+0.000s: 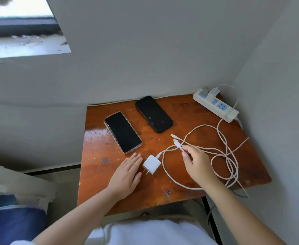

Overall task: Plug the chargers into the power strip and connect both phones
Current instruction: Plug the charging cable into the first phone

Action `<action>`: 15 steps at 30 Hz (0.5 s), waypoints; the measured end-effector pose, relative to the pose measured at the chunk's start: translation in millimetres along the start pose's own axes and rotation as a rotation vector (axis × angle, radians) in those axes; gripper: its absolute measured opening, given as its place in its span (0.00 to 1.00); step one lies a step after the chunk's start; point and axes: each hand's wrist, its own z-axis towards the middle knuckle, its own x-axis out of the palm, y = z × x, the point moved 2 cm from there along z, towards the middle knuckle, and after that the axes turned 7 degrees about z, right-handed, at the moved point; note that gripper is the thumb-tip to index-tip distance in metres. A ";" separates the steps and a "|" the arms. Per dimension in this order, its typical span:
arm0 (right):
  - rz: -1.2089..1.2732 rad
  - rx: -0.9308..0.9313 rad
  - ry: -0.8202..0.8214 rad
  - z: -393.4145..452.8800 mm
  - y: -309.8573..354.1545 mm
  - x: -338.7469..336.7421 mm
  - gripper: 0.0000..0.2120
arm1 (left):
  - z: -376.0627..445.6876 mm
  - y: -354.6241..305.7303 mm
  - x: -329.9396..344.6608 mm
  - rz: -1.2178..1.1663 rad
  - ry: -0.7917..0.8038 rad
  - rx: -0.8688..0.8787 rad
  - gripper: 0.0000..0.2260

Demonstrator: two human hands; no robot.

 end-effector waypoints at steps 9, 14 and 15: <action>-0.142 -0.150 0.134 31.6 33.7 48.9 0.13 | 56.5 42.5 -66.0 0.464 0.192 0.121 0.32; -0.279 -0.146 0.215 40.8 30.9 70.5 0.14 | 94.8 39.3 -80.0 0.731 0.422 0.268 0.38; -0.314 -0.160 0.217 43.1 30.5 72.8 0.14 | 100.6 36.9 -80.9 0.768 0.465 0.299 0.39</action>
